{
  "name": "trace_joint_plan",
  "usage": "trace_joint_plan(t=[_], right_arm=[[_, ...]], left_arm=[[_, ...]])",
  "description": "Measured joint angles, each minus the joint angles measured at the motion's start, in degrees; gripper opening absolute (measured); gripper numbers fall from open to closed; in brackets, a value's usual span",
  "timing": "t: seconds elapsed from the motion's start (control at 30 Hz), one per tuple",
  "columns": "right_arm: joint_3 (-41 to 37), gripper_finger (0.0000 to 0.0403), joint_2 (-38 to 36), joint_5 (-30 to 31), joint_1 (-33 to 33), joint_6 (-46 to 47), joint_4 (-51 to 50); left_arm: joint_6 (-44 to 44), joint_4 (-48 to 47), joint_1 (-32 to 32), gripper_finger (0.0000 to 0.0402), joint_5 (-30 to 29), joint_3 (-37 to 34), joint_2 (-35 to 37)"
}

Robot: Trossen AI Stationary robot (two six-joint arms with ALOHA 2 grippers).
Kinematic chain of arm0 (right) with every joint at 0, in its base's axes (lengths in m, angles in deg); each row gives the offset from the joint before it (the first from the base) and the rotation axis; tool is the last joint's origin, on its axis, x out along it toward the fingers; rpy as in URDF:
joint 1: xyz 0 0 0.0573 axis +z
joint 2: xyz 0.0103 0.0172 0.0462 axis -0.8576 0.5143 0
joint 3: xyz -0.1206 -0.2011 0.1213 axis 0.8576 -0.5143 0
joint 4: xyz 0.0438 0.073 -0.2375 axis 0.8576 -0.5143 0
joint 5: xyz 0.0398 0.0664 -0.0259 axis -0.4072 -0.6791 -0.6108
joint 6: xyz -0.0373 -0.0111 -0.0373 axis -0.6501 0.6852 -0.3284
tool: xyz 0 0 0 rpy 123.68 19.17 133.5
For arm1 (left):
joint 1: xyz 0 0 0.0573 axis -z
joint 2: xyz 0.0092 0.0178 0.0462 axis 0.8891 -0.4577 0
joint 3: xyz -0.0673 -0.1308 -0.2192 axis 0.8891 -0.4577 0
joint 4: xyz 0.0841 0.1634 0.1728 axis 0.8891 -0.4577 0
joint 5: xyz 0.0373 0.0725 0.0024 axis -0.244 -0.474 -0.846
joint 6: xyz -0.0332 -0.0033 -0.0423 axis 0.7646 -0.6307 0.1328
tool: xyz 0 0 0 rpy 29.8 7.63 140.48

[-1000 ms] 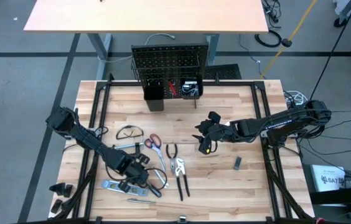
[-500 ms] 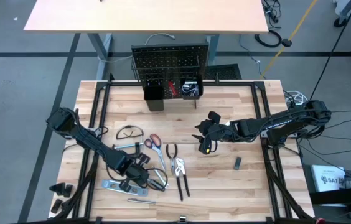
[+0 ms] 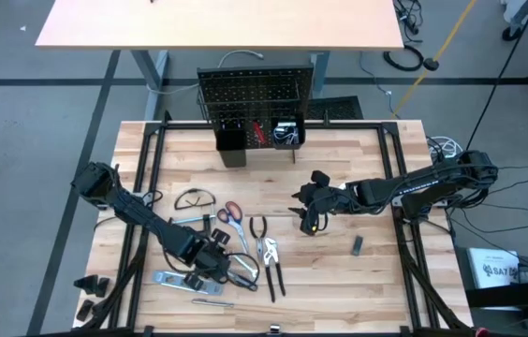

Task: Hang tools onto peg board
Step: Adjust the ratchet wrench on the table, then put the spirit level on the left black bin on the peg board

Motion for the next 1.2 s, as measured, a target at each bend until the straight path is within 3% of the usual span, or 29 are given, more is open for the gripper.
trace_joint_plan(t=[0.2, 0.3, 0.4, 0.57, 0.63, 0.83, 1.07, 1.2], right_arm=[[0.0, 0.0185, 0.0, 0.0, 0.0, -0.27, -0.28], [0.0, 0.0185, 0.0, 0.02, 0.0, -1.24, -0.67], [0.0, 0.0185, 0.0, 0.01, 0.0, -1.8, -1.35], [0.0, 0.0185, 0.0, 0.07, 0.0, -2.72, -1.74], [0.0, 0.0185, 0.0, 0.07, 0.0, -2.9, -1.88], [0.0, 0.0185, 0.0, 0.07, 0.0, -2.92, -1.88], [0.0, 0.0185, 0.0, -0.08, -0.01, -2.9, -1.84], [0.01, 0.0185, 0.0, -3.23, -0.02, -2.9, -1.82]], left_arm=[[12.09, -9.2, 0.88, 0.0175, 12.77, 2.13, 2.16], [20.29, -9.67, 3.27, 0.0175, 14.87, 2.13, 4.3], [25.45, -9.69, 7.09, 0.0175, 13.08, 2.13, 6.07], [33.25, -9.64, 13.82, 0.0176, 1.12, 2.13, 6.69], [33.39, -9.63, 15.99, 0.0176, -0.95, 2.13, 6.12], [31.21, -7.88, 18.59, 0.0176, -1.85, 2.13, 4.5], [37.17, -8.83, 18.57, 0.0176, -0.57, 2.13, 0.84], [41.1, -8.75, 18.57, 0.0176, 1.92, 2.13, -1.0]])
